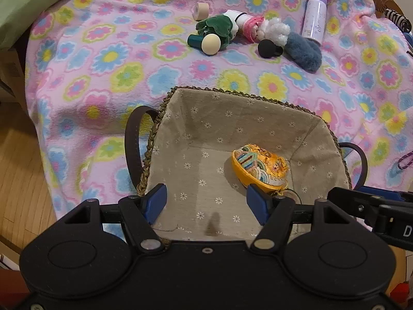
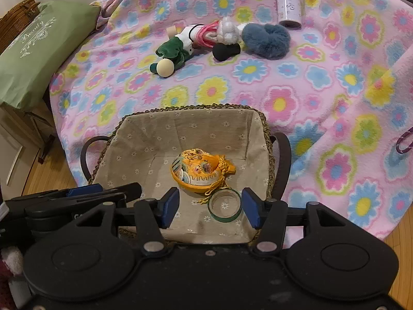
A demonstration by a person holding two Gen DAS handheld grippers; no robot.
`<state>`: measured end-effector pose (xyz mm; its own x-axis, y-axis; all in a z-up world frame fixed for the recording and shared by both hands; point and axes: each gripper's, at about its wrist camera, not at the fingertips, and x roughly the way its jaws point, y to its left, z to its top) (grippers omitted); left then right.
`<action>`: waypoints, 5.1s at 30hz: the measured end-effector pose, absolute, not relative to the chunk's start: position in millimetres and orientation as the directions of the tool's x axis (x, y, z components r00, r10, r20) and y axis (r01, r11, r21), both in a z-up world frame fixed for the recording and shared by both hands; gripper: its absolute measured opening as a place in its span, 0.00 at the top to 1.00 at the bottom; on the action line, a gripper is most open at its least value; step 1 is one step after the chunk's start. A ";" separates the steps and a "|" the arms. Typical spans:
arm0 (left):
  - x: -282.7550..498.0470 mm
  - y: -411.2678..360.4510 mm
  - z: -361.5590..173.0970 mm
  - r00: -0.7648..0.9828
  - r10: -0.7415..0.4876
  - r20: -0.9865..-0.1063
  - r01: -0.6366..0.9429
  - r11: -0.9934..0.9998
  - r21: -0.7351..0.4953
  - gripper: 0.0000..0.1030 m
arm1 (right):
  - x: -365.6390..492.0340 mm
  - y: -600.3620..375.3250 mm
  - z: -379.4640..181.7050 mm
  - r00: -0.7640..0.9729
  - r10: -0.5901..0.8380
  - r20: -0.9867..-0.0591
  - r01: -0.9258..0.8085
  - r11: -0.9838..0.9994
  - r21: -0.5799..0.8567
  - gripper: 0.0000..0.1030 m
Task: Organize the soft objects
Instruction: 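Lift both tools out of the basket and move toward the toy pile, then close the left tool on the teal-and-cream wooden toy while the right tool grips the blue scrunchie, then lift the wooden toy and scrunchie with both tools toward the basket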
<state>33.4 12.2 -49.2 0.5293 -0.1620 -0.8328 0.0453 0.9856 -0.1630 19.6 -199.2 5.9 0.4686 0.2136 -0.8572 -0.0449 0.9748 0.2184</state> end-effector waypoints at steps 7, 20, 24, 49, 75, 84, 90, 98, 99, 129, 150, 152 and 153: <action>33.5 13.2 -42.7 0.550 -0.153 -0.821 0.042 0.987 -0.156 0.38 | 21.5 -202.8 8.2 0.493 0.199 -0.847 -0.040 0.978 0.207 0.45; 63.5 14.6 -18.7 0.608 -0.147 -0.780 0.077 0.989 -0.126 0.31 | 58.0 -205.6 17.2 0.540 0.211 -0.815 -0.061 0.975 0.212 0.36; 82.1 12.2 -17.6 0.608 -0.137 -0.782 0.085 0.991 -0.107 0.30 | 76.2 -210.4 15.7 0.541 0.199 -0.817 -0.048 0.977 0.205 0.34; 213.3 -3.4 -34.4 0.596 -0.120 -0.794 0.129 0.990 -0.053 0.28 | 215.3 -238.0 -14.9 0.533 0.143 -0.834 0.033 0.981 0.190 0.30; 283.8 -3.1 -80.0 0.626 -0.112 -0.771 0.164 0.986 -0.011 0.18 | 298.6 -236.6 -46.6 0.552 0.118 -0.825 0.055 0.983 0.177 0.26; 275.5 -12.2 -78.4 0.662 -0.156 -0.733 0.242 0.970 0.012 0.45 | 305.7 -243.4 -52.0 0.563 0.100 -0.820 0.089 0.980 0.180 0.24; 276.9 -9.4 -79.1 0.656 -0.169 -0.736 0.235 0.972 -0.013 0.45 | 323.0 -246.3 -56.2 0.584 0.048 -0.811 0.112 0.984 0.140 0.19; 276.8 -7.1 -82.3 0.662 -0.184 -0.727 0.243 0.970 -0.025 0.44 | 355.8 -255.0 -71.5 0.570 0.006 -0.822 0.164 0.979 0.121 0.15; 276.9 -7.3 -82.1 0.661 -0.184 -0.727 0.242 0.970 -0.026 0.44 | 358.4 -255.7 -73.9 0.564 0.005 -0.825 0.168 0.978 0.121 0.15; 244.8 -5.3 -39.9 0.691 -0.203 -0.694 0.236 0.971 -0.049 0.45 | 267.6 -255.9 -18.5 0.642 0.062 -0.764 0.153 0.966 0.208 0.47; 117.2 -10.5 9.7 0.676 -0.212 -0.706 0.230 0.971 -0.071 0.45 | 125.6 -222.2 33.3 0.673 0.212 -0.709 0.003 0.957 0.289 0.45; 104.3 -10.3 10.4 0.670 -0.209 -0.712 0.221 0.972 -0.077 0.45 | 110.2 -220.0 35.7 0.668 0.229 -0.709 -0.011 0.955 0.297 0.44; 97.3 -10.2 10.6 0.669 -0.207 -0.714 0.214 0.973 -0.081 0.45 | 101.7 -218.6 36.2 0.664 0.234 -0.710 -0.018 0.955 0.298 0.44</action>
<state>97.3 -10.2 10.6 0.6685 -0.2066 -0.7144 0.2144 0.9734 -0.0808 101.7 -218.6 36.2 0.6638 0.2340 -0.7104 -0.0181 0.9545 0.2976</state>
